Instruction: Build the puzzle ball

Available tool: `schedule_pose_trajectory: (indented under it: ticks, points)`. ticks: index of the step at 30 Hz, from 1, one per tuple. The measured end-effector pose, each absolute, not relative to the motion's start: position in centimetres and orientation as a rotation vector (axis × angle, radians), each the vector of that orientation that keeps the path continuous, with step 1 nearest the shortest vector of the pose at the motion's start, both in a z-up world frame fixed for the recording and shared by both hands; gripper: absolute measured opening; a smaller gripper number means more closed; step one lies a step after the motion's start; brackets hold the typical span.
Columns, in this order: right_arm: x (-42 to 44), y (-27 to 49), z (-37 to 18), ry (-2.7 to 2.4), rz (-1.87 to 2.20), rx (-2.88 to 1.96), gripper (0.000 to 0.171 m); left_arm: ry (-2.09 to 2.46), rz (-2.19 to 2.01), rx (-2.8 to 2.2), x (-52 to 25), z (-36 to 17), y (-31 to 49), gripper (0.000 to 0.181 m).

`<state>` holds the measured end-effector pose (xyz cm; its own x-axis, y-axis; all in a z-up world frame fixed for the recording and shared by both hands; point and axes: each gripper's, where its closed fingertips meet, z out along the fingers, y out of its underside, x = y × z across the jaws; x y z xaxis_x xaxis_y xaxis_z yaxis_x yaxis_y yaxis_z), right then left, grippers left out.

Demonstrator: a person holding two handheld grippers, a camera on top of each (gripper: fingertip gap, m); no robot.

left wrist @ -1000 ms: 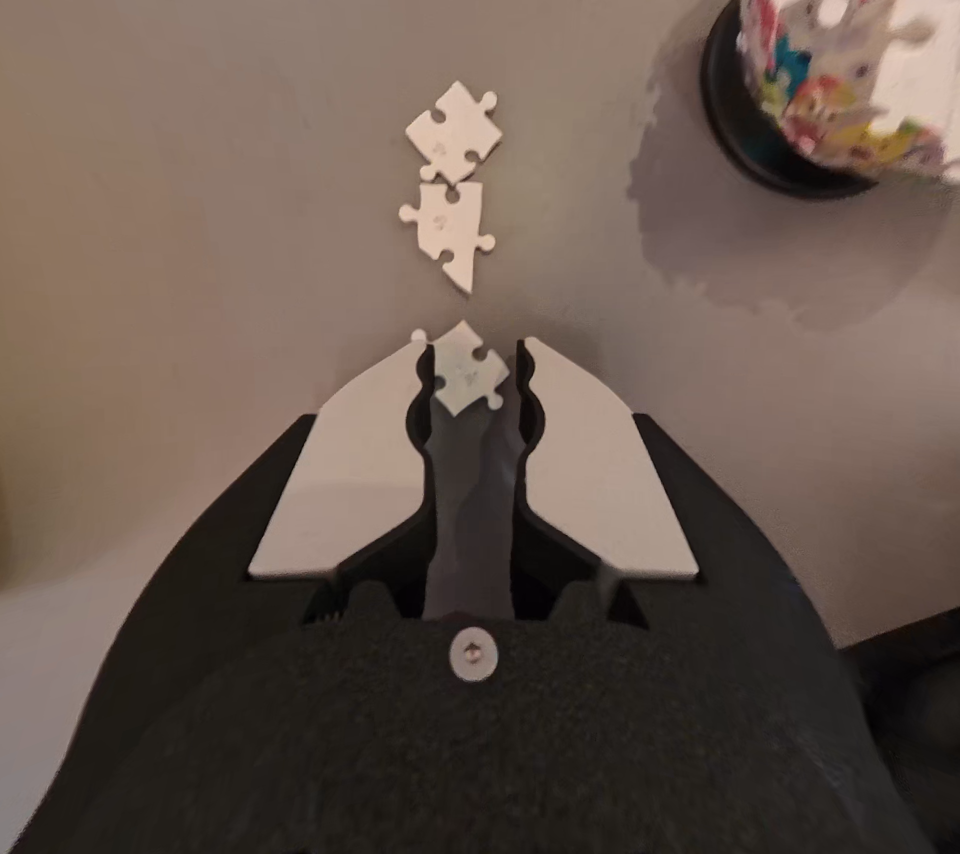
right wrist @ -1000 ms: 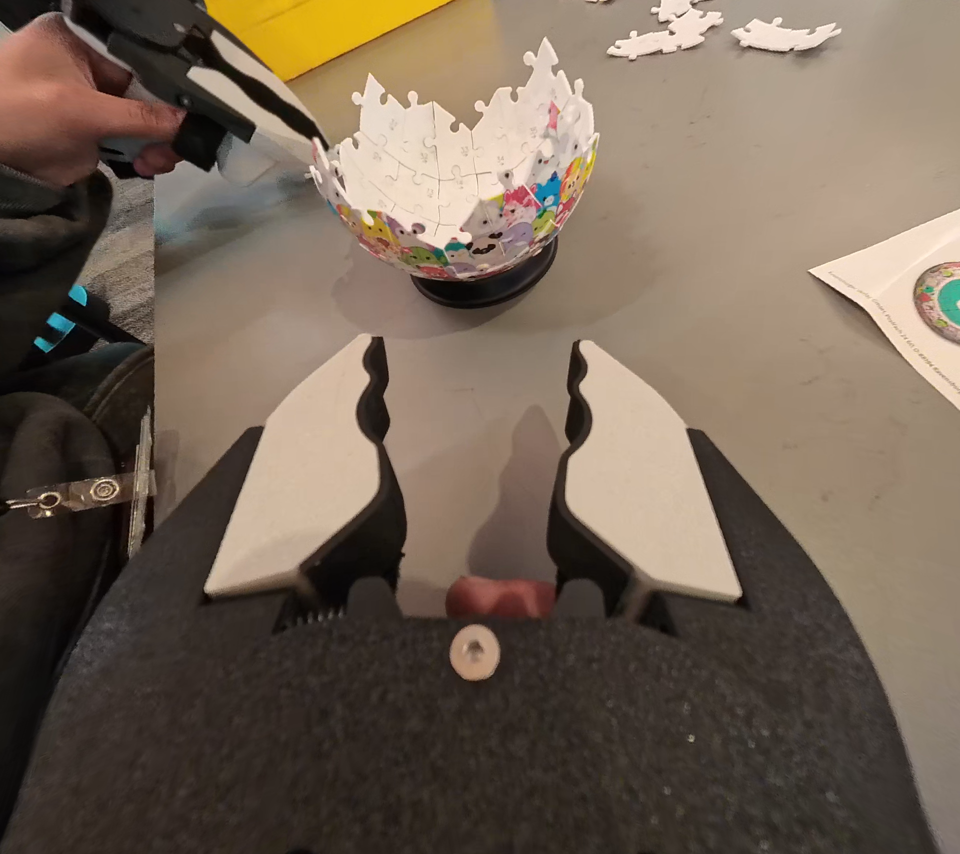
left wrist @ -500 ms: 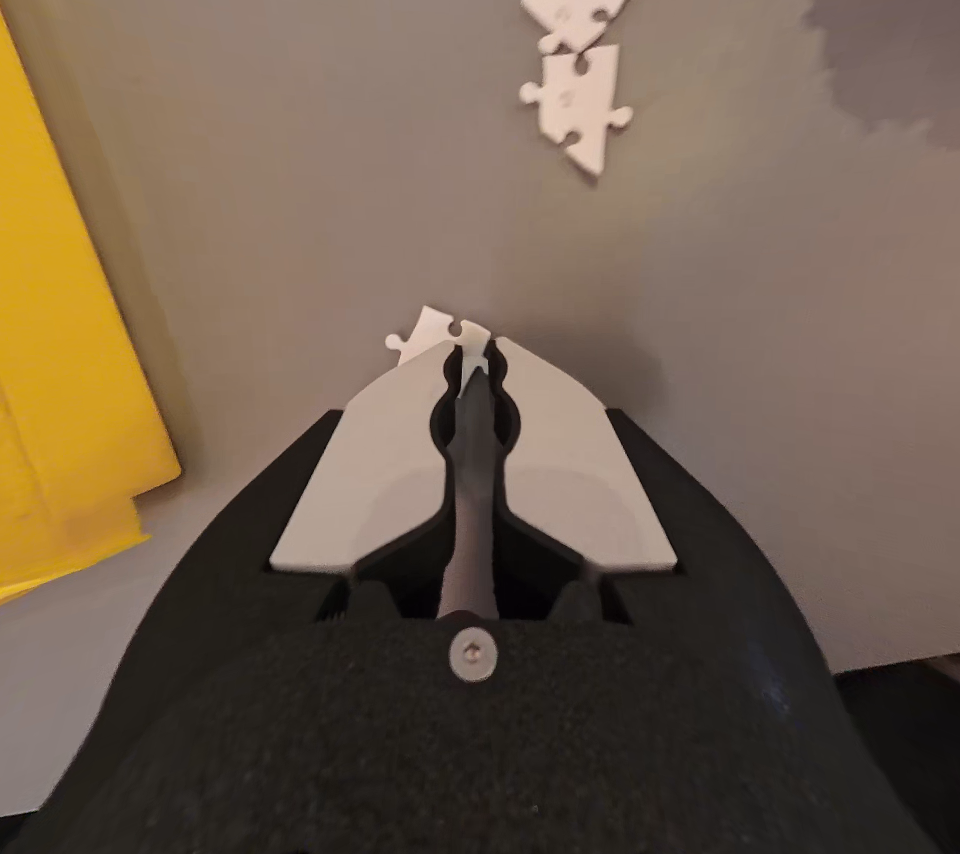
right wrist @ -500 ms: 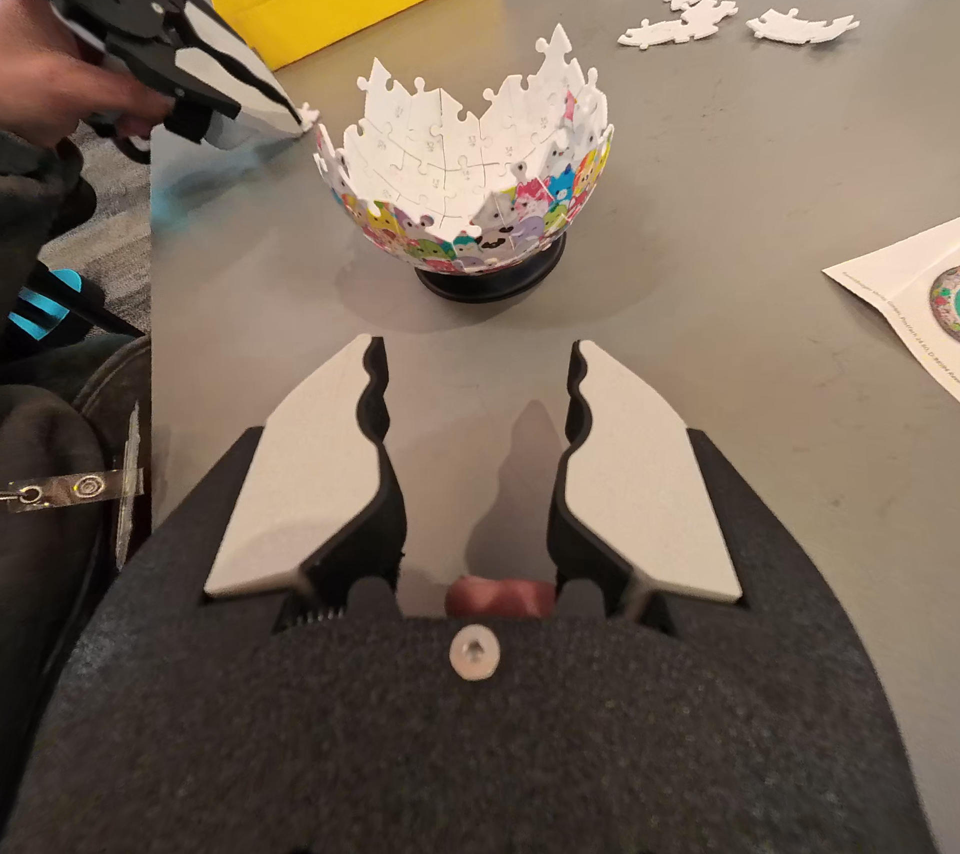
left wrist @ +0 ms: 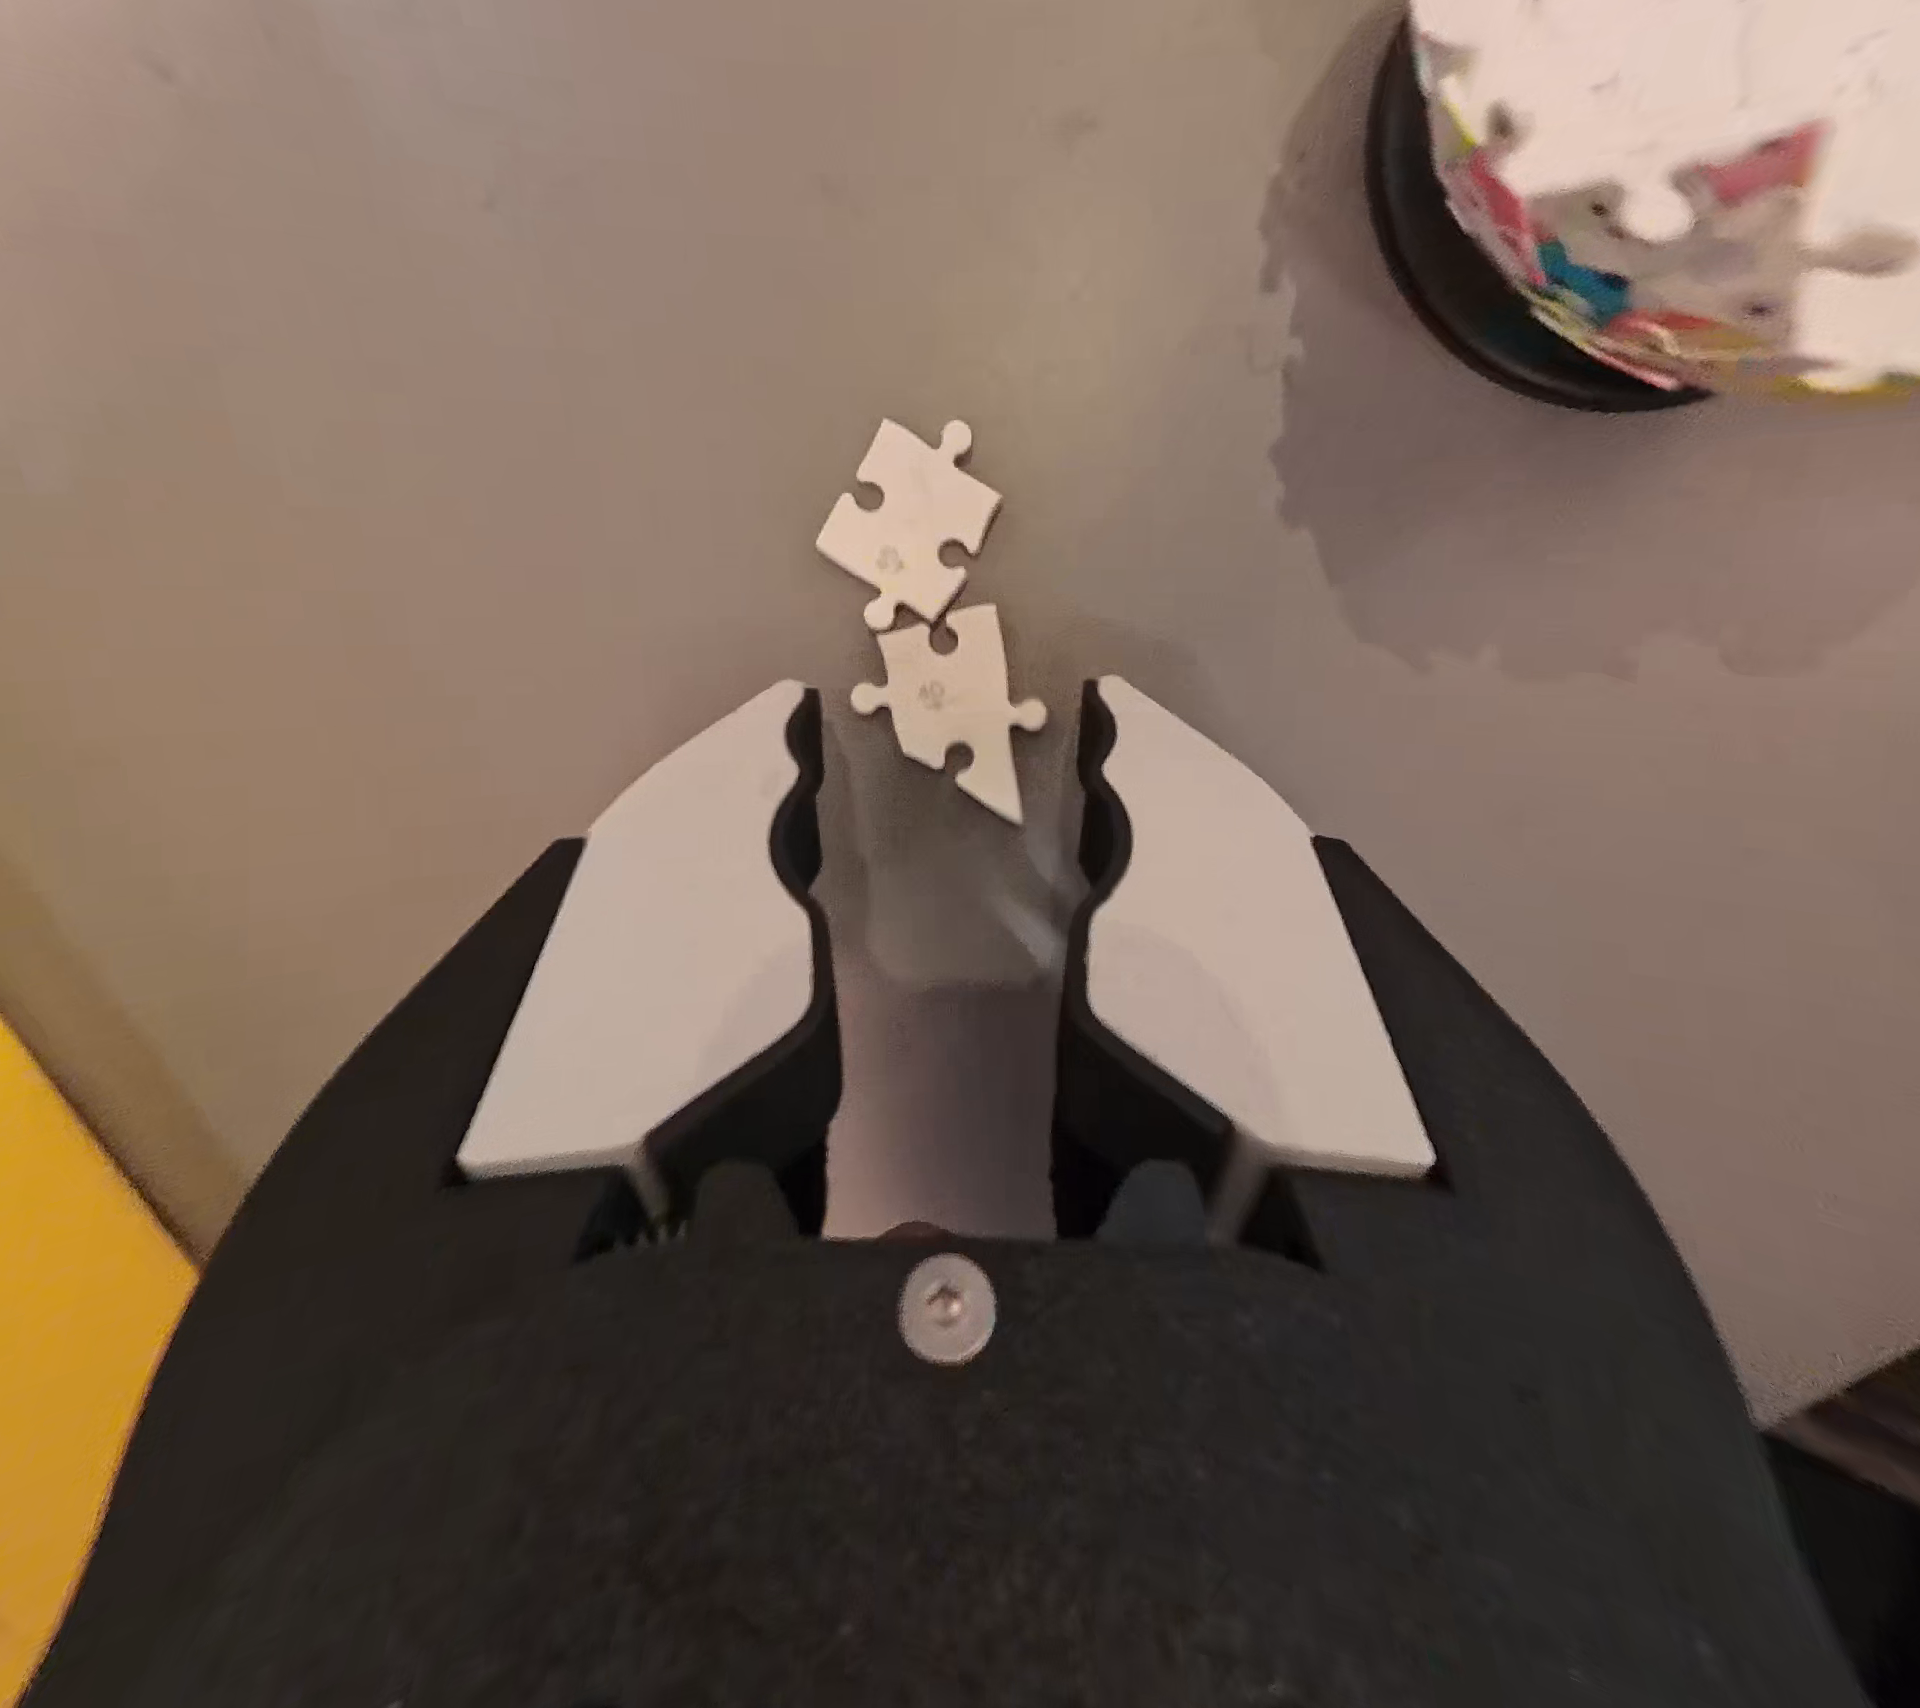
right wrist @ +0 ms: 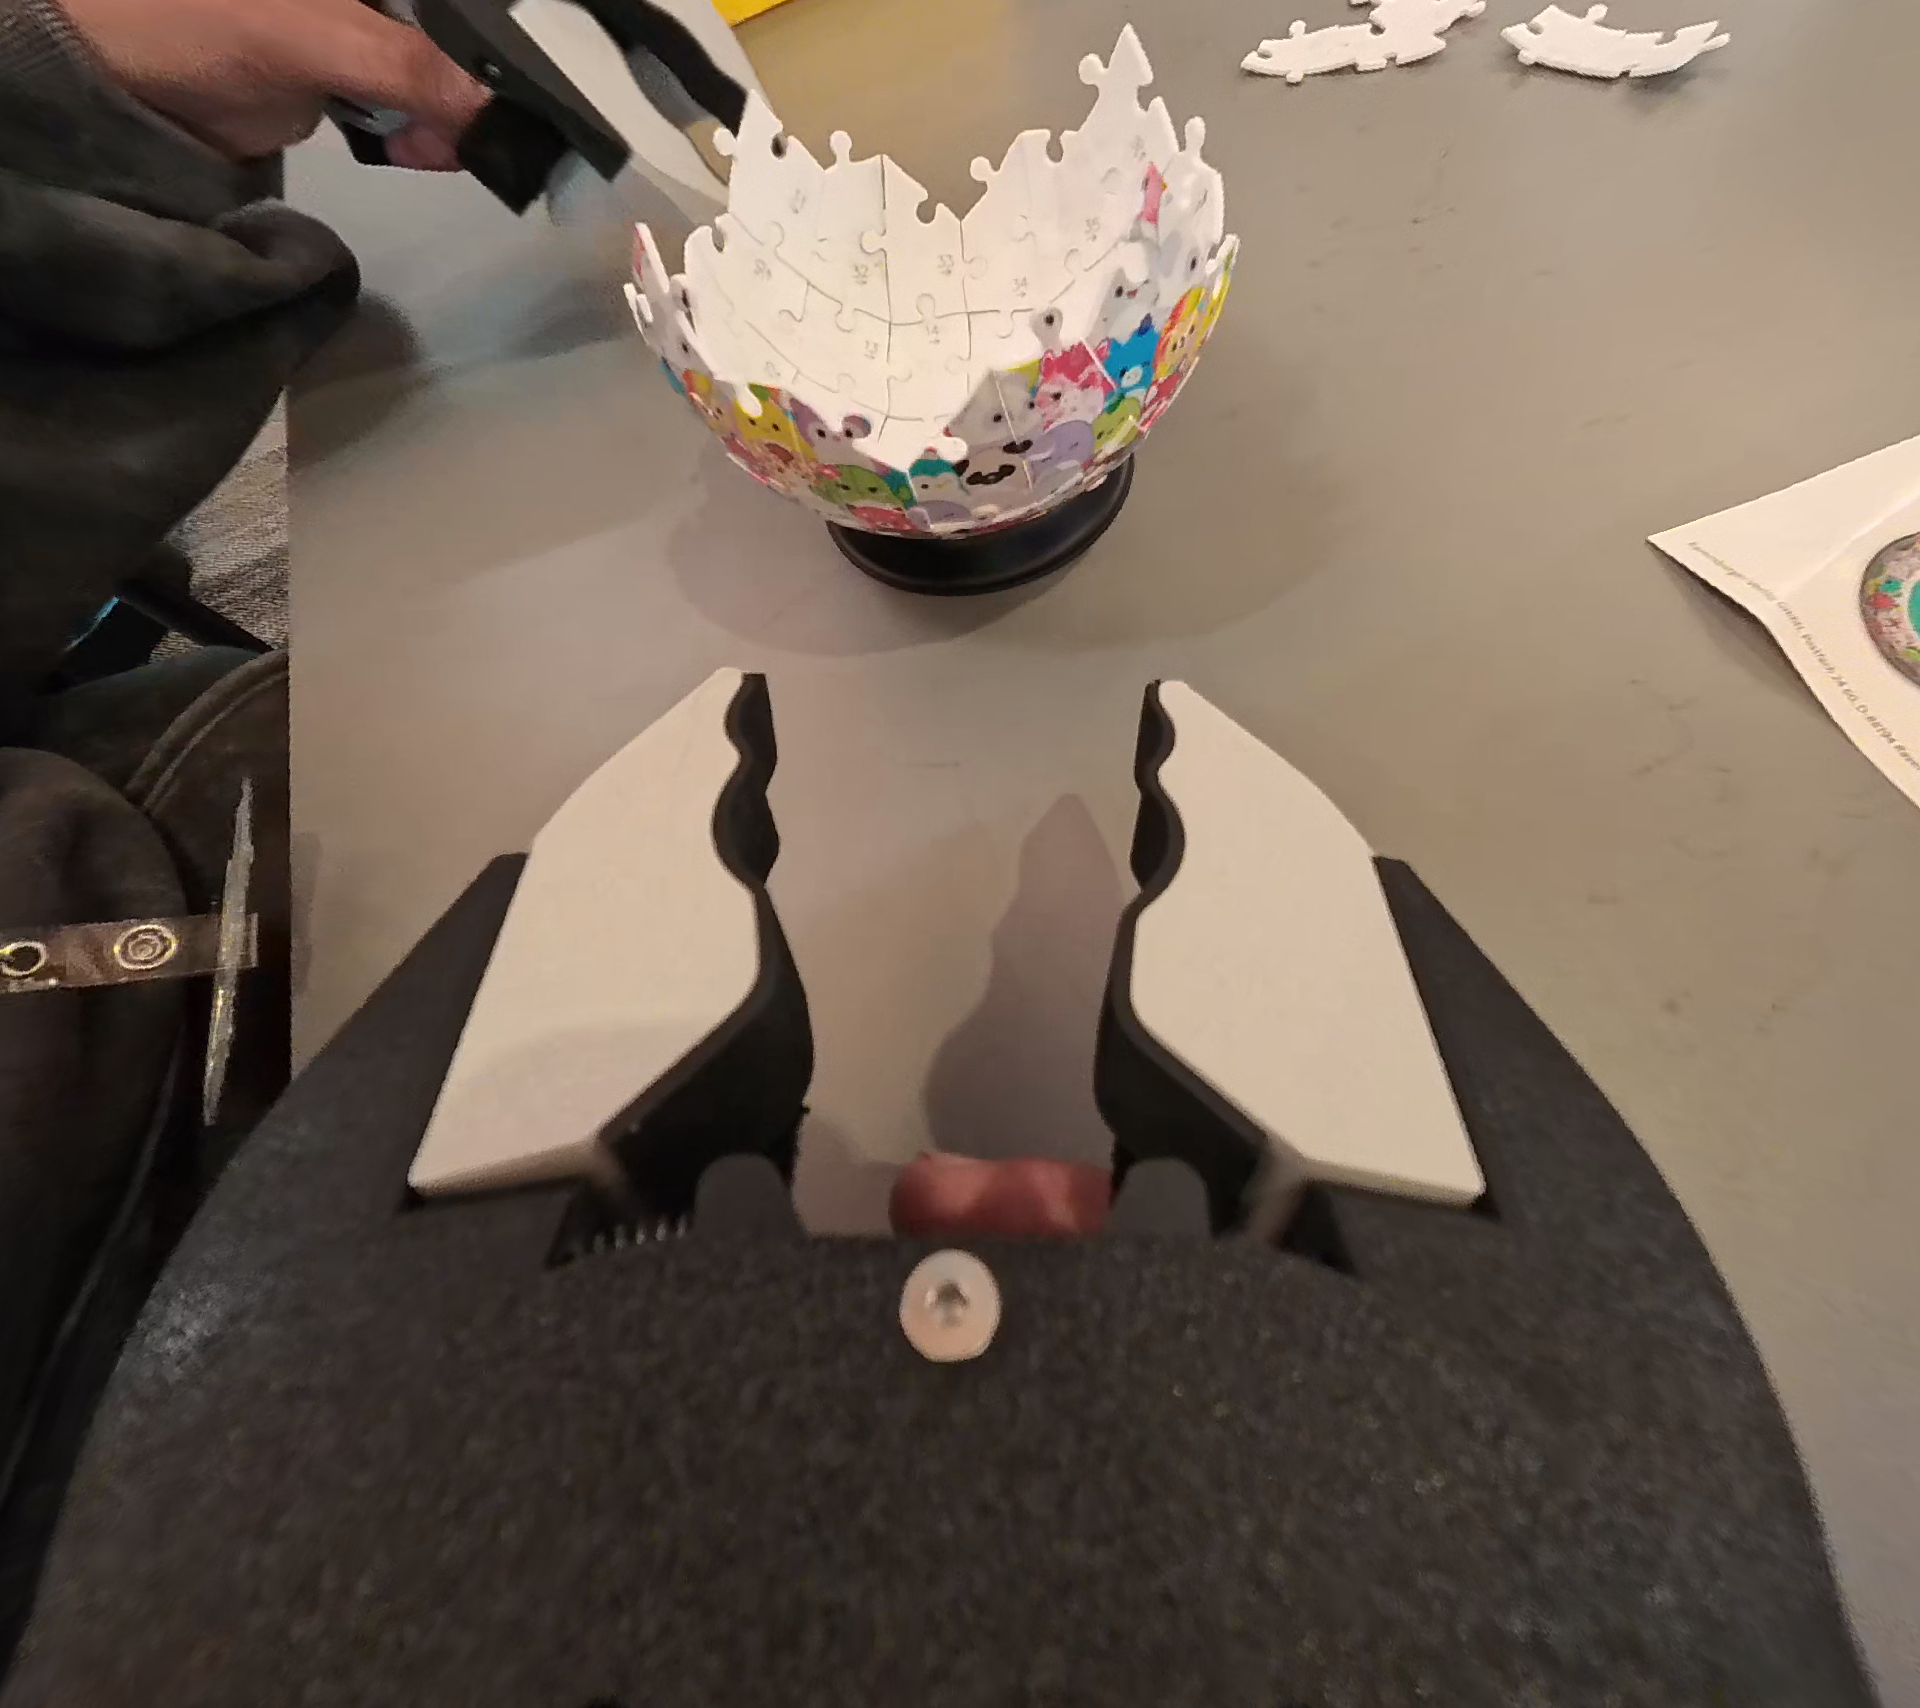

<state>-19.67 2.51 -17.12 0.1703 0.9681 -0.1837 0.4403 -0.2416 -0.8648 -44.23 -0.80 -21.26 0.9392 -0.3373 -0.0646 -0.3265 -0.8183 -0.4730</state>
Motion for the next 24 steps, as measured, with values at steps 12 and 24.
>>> schedule_pose_trajectory:
  ticks: [12, 24]
  points:
    - [-19.7, 2.4, -17.3, -1.34, 1.026, -1.795, 0.067, -0.102, 0.017, -2.623, -48.8, -21.8, -1.6, 0.03]
    - [-19.7, 2.4, -17.0, -1.339, 1.018, -1.78, 0.067, -0.131, 0.001, -2.451, -48.4, -18.6, -1.1, 0.05]
